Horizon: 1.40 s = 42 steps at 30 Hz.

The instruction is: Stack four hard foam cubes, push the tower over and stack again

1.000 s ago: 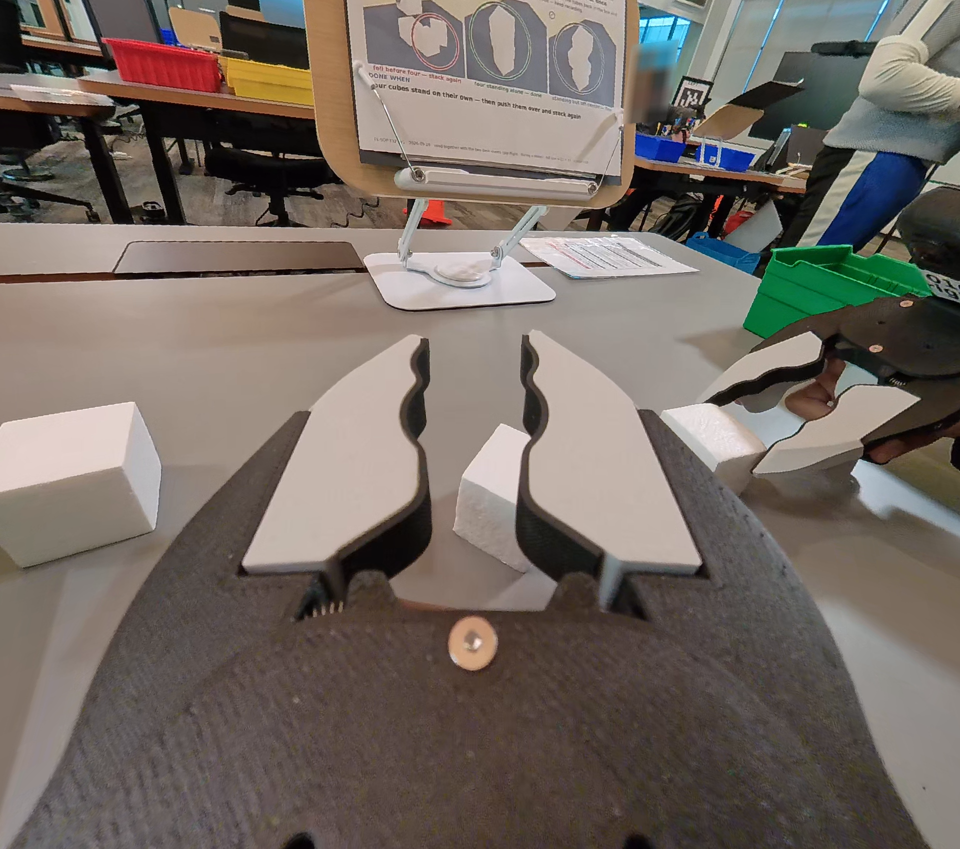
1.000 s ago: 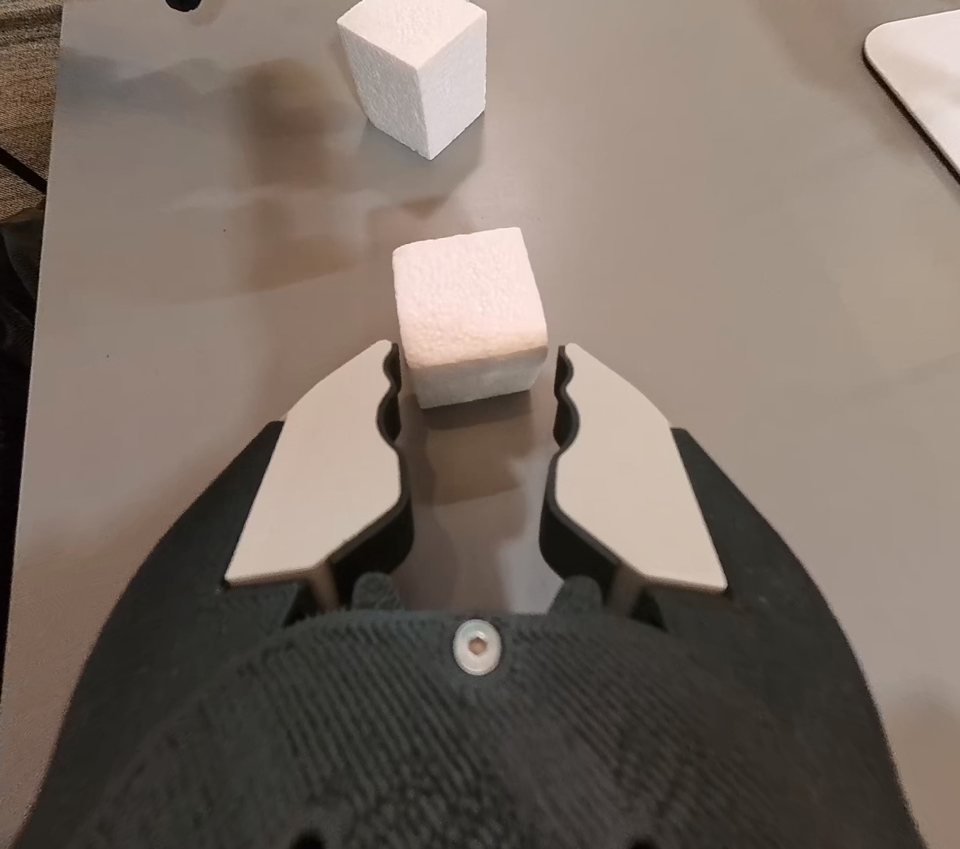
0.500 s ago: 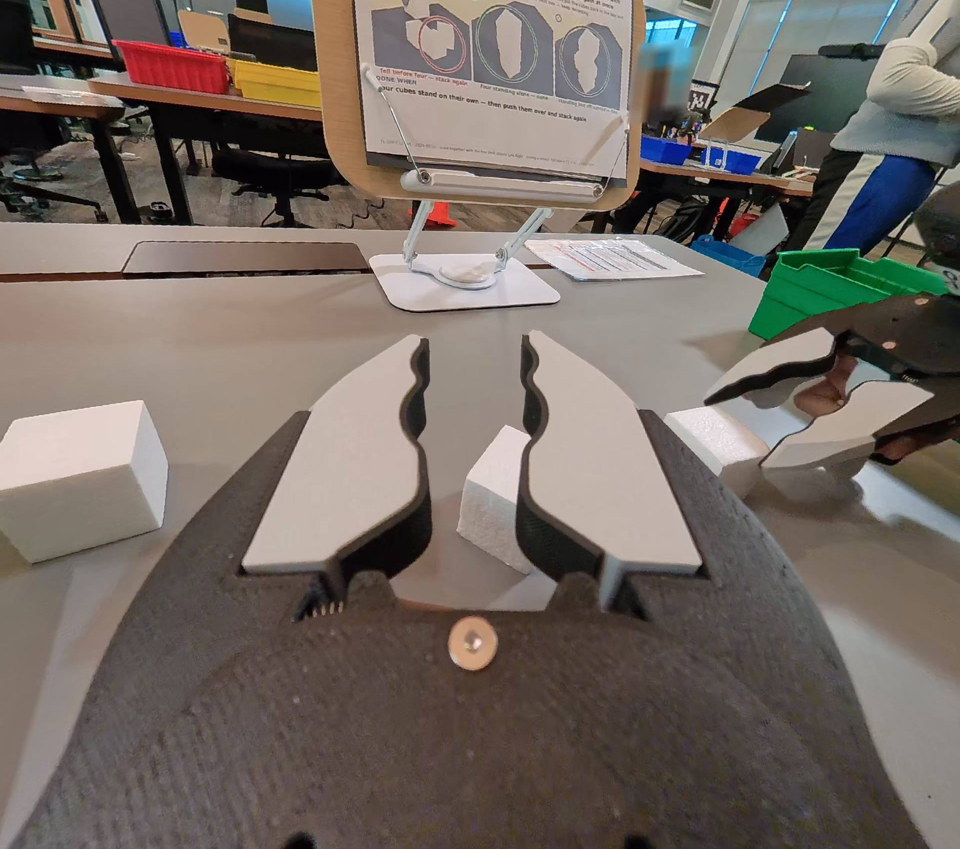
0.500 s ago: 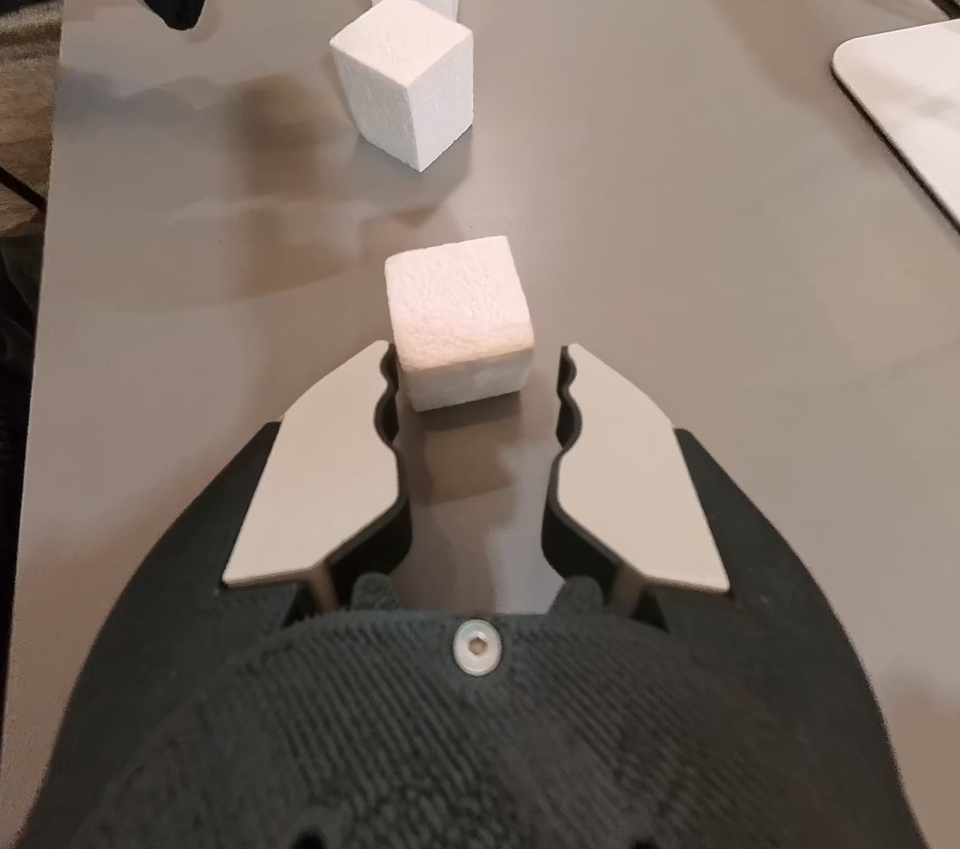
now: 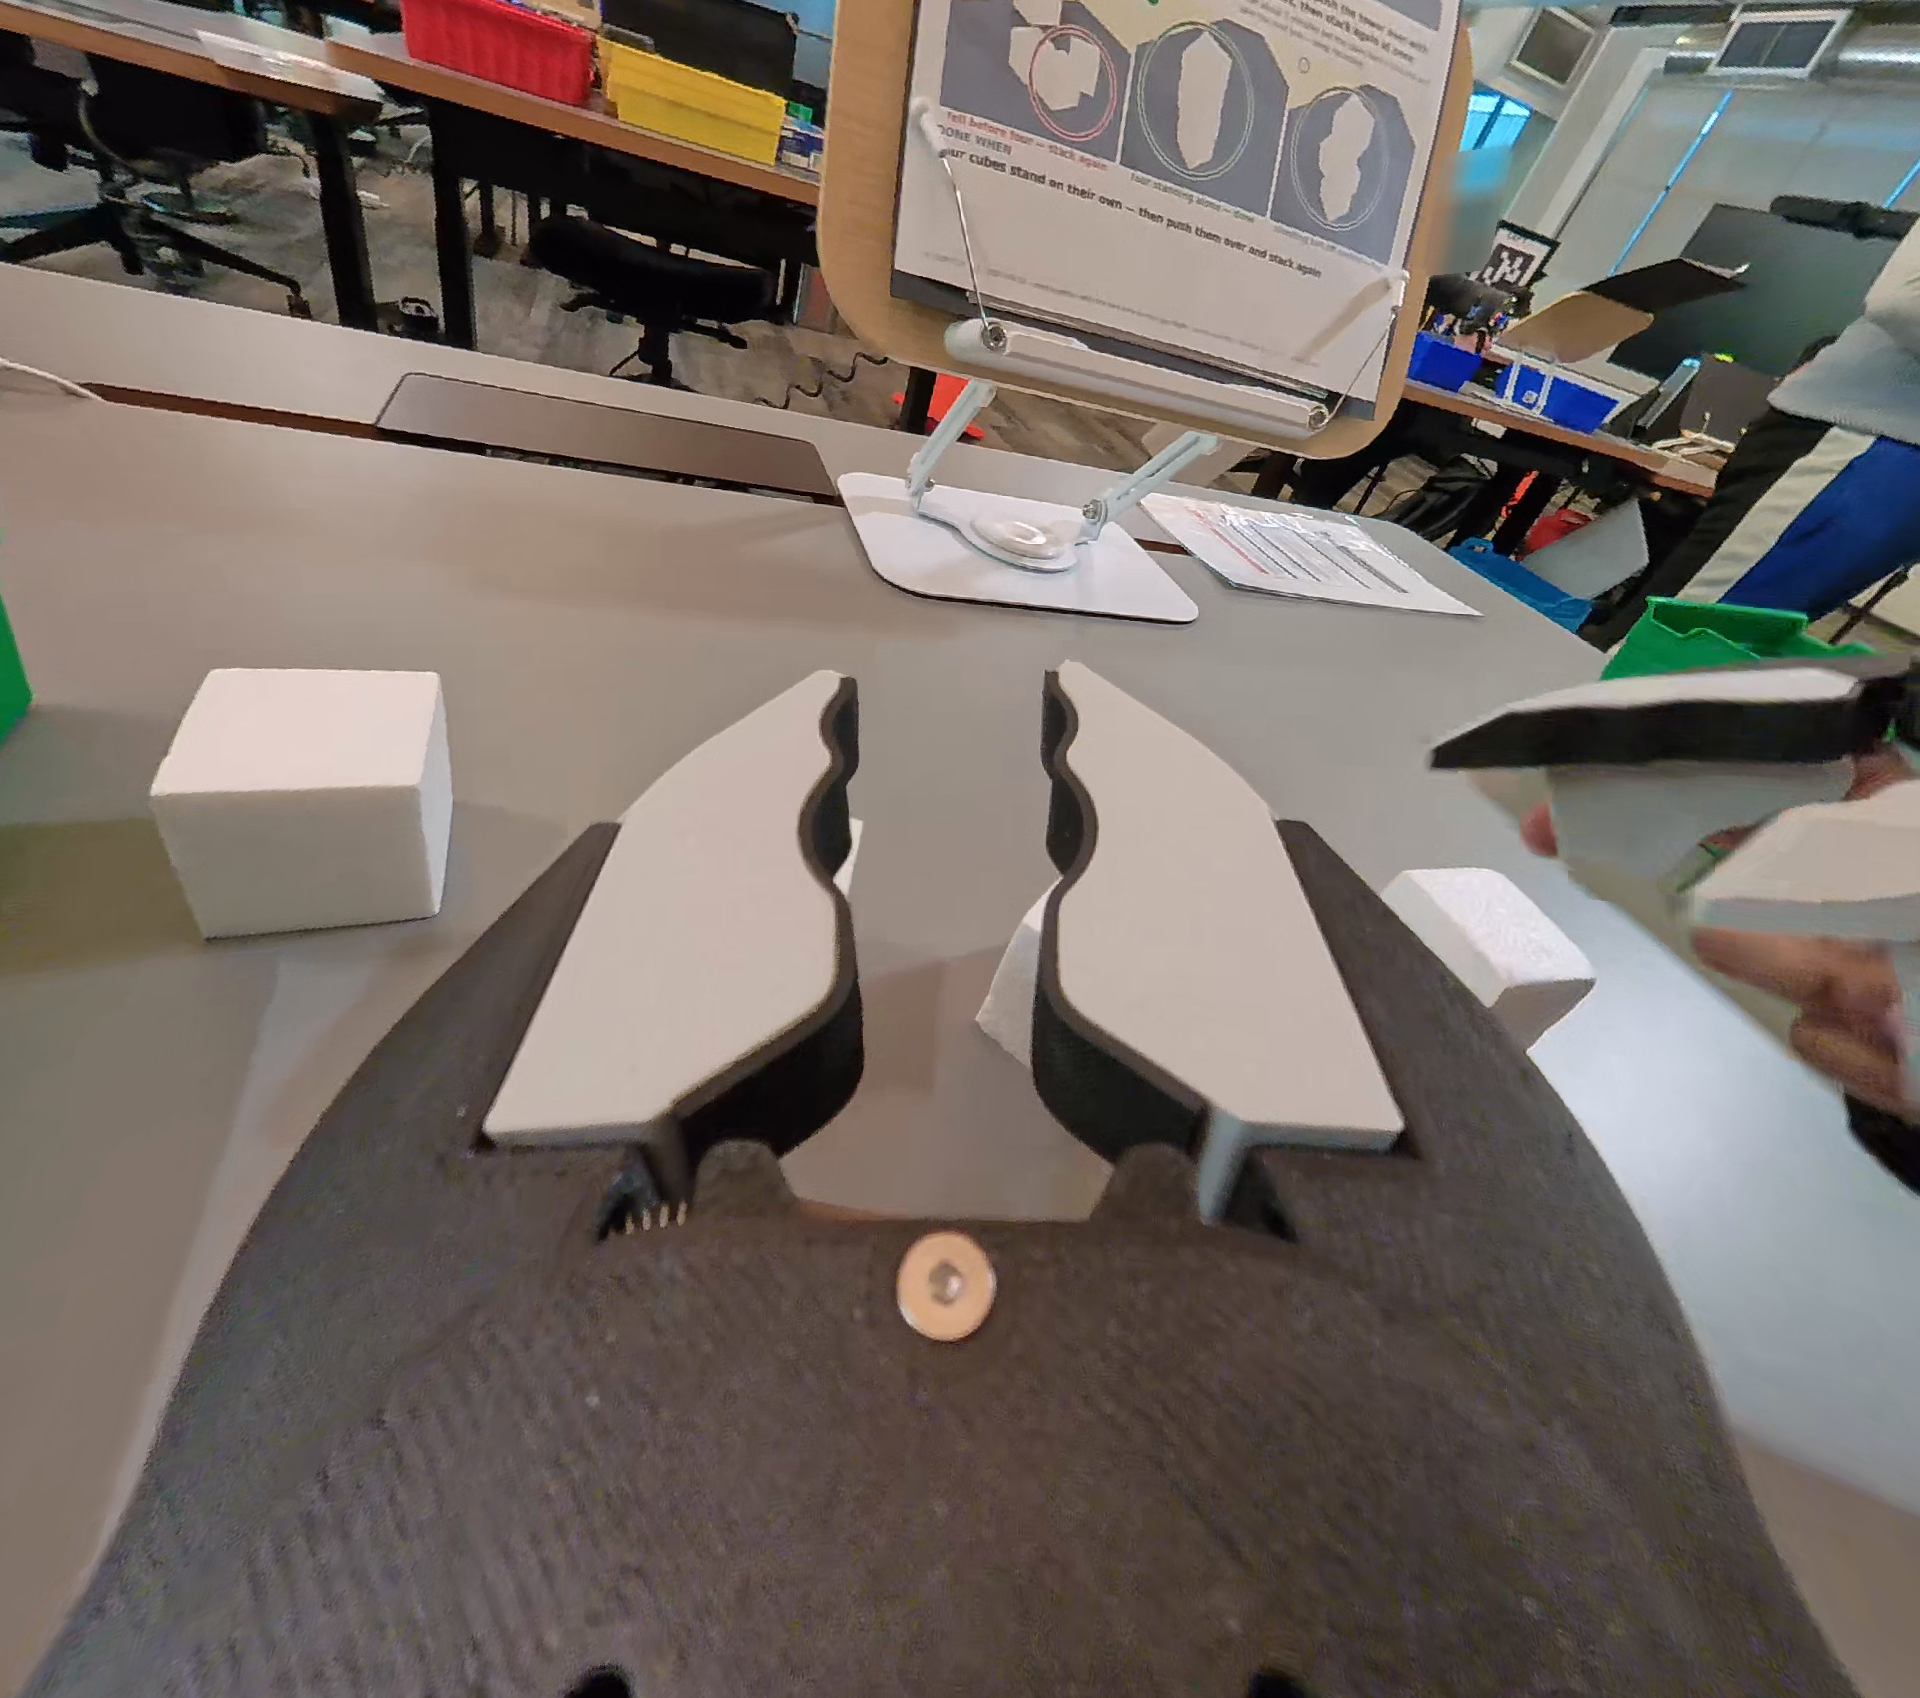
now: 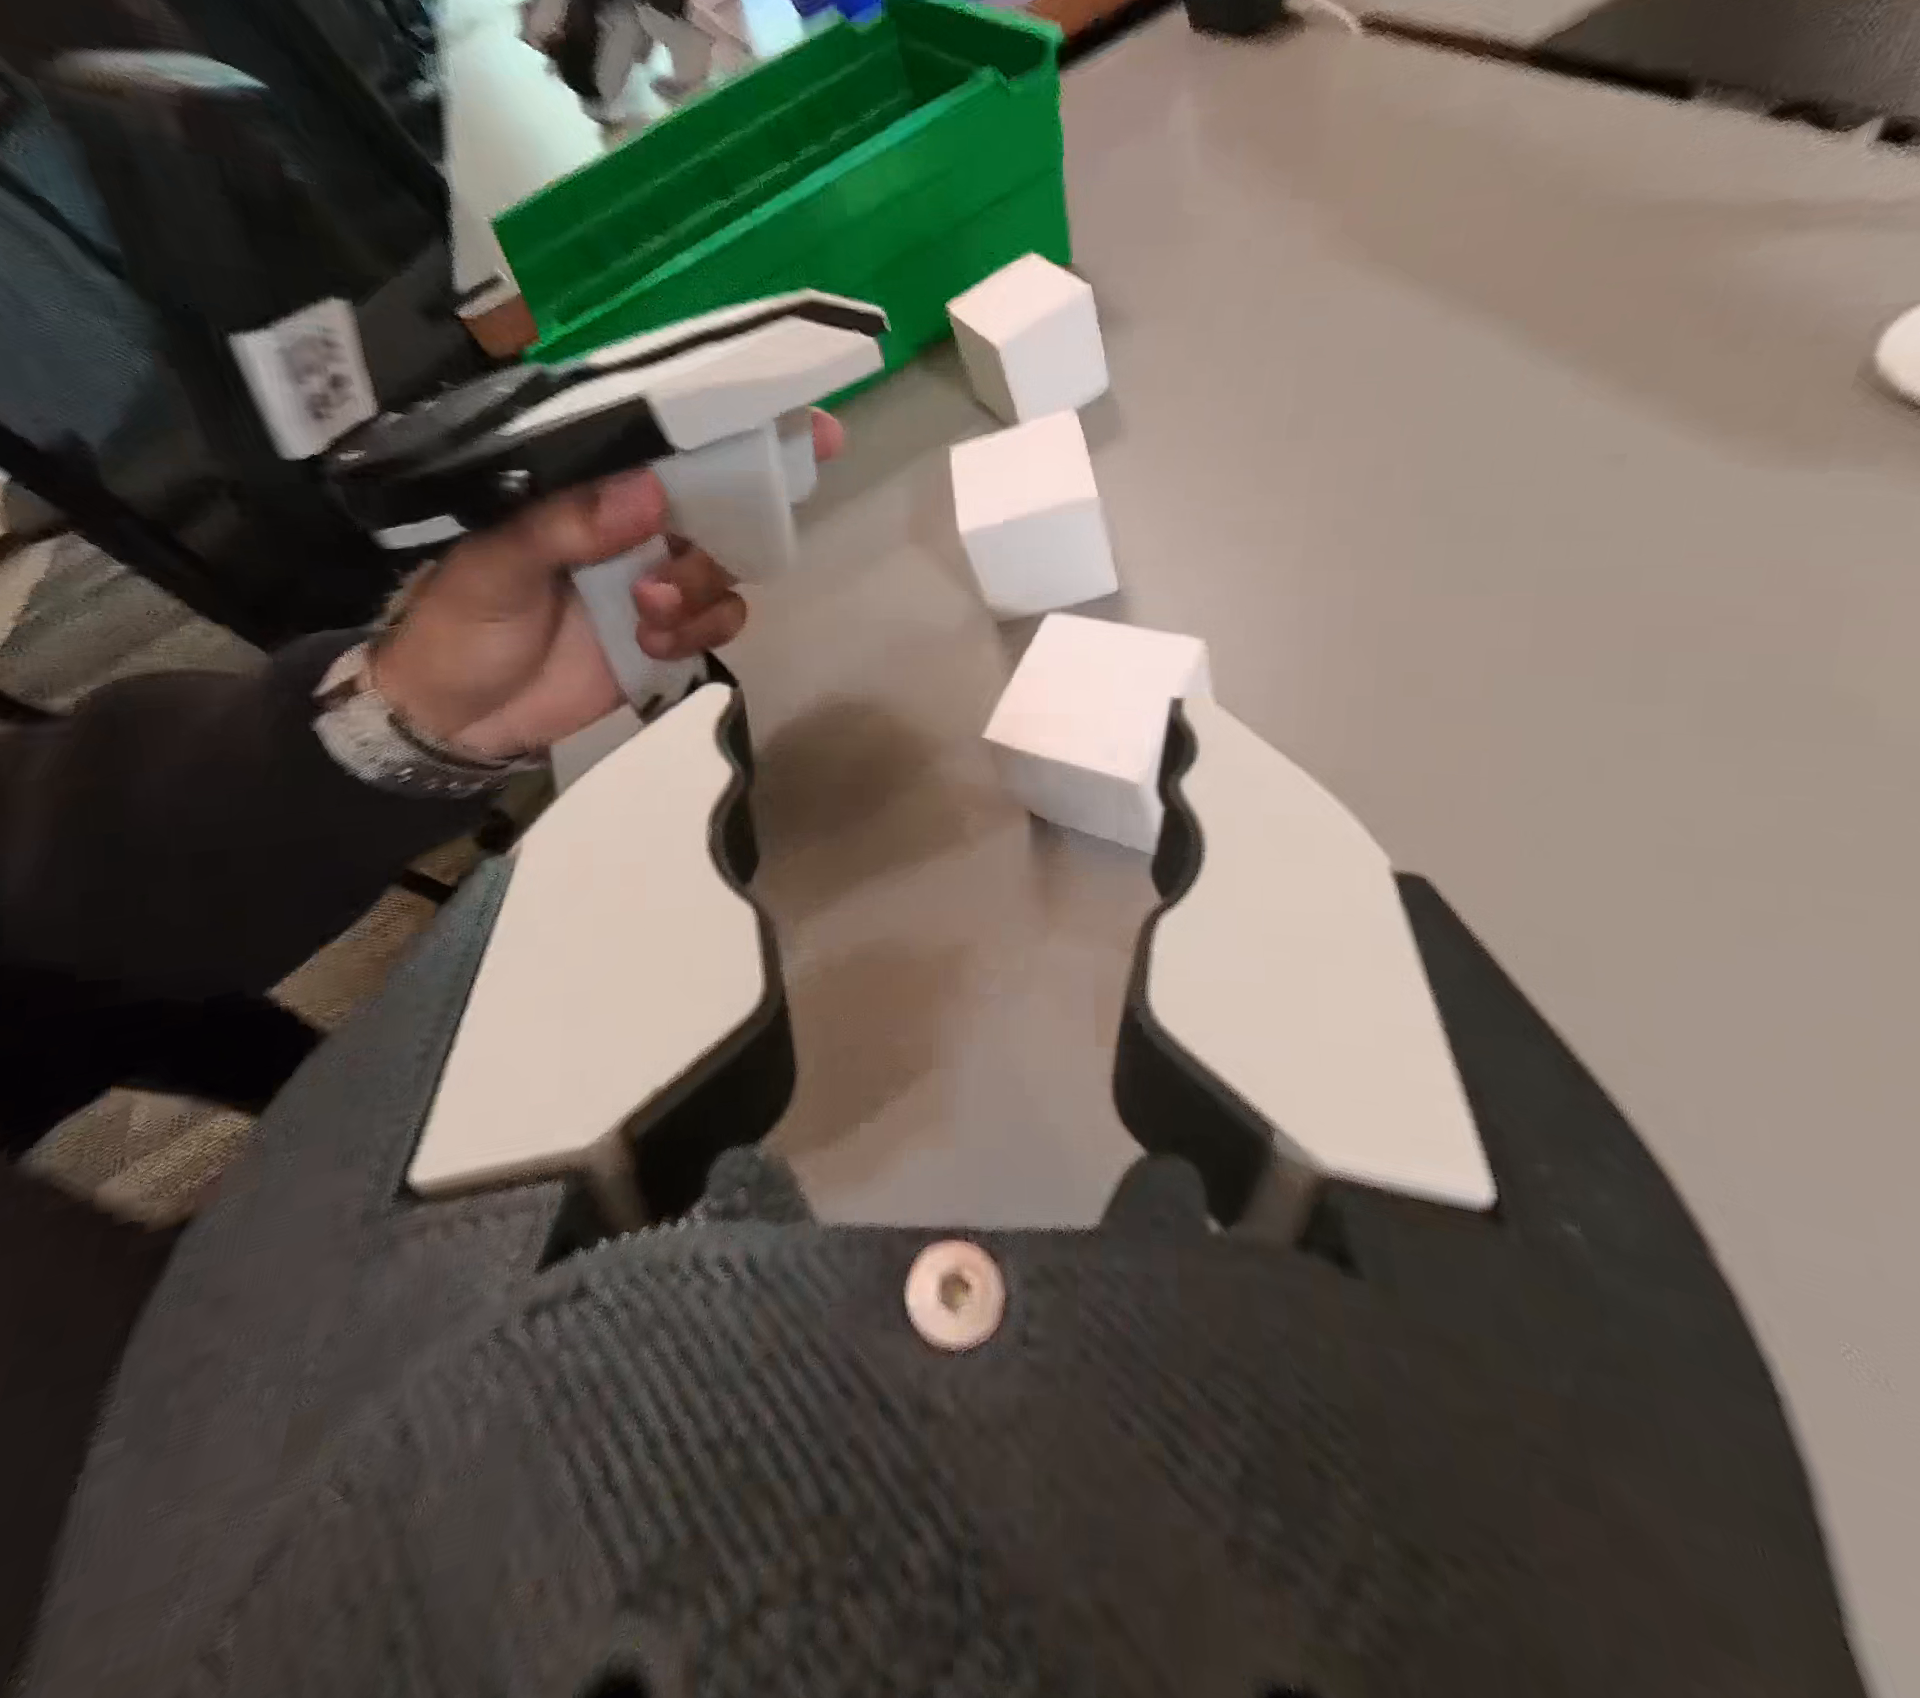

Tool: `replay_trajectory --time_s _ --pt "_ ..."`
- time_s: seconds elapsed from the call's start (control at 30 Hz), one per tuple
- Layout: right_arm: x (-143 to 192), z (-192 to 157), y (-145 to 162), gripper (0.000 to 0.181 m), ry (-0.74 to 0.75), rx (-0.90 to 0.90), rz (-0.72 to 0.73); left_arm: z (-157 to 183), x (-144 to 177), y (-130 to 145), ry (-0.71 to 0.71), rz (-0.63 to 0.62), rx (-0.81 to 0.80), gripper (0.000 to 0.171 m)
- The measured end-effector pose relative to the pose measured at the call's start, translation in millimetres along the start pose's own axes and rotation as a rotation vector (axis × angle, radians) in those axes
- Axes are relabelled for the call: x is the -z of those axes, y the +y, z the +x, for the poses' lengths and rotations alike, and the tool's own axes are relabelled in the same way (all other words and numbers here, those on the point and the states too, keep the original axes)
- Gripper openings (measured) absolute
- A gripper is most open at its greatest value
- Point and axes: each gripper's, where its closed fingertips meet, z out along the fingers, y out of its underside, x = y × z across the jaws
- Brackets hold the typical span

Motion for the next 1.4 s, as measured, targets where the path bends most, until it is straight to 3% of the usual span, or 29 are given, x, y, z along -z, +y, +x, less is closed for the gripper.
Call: replay_trajectory --time_s 0.17,0.3,0.43,0.5,0.53,0.63,0.77,0.93,1.03,1.17,1.27,1.4 --pt "-44 26 17 0.084 0.317 0.060 -0.131 -7 10 -2 -0.031 0.010 -0.016 0.034" --pt "-64 22 21 0.091 0.330 0.012 -0.173 -11 16 -4 -0.053 0.019 -0.030 0.034" --pt "-79 36 42 0.088 0.445 0.106 -0.268 -11 16 -4 -0.054 0.018 -0.044 0.034" --pt "-83 37 54 0.076 0.454 0.150 -0.329 -9 16 -3 -0.052 0.018 -0.056 0.034" --pt "-85 32 57 0.061 0.428 0.158 -0.345 -9 16 -4 -0.053 0.019 -0.063 0.034" --pt "-82 11 47 0.060 0.323 0.160 -0.305 -7 16 -4 -0.053 0.020 -0.084 0.034" --pt "-46 -8 12 0.060 0.230 0.273 -0.192 -7 15 -3 -0.051 0.017 -0.082 0.034" --pt "49 28 -29 0.059 0.322 0.506 -0.078 -5 14 -1 -0.044 0.011 -0.087 0.034" --pt "105 61 -13 0.060 0.283 0.471 -0.058 -1 13 1 -0.031 0.000 -0.098 0.034" --pt "164 115 28 0.059 0.245 0.218 0.035 6 9 6 -0.005 -0.022 -0.102 0.034" --pt "184 133 37 0.059 0.193 0.066 0.106 12 2 9 0.015 -0.037 -0.112 0.034" --pt "182 132 57 0.059 0.183 0.086 0.020 24 -9 14 0.050 -0.060 -0.153 0.034"
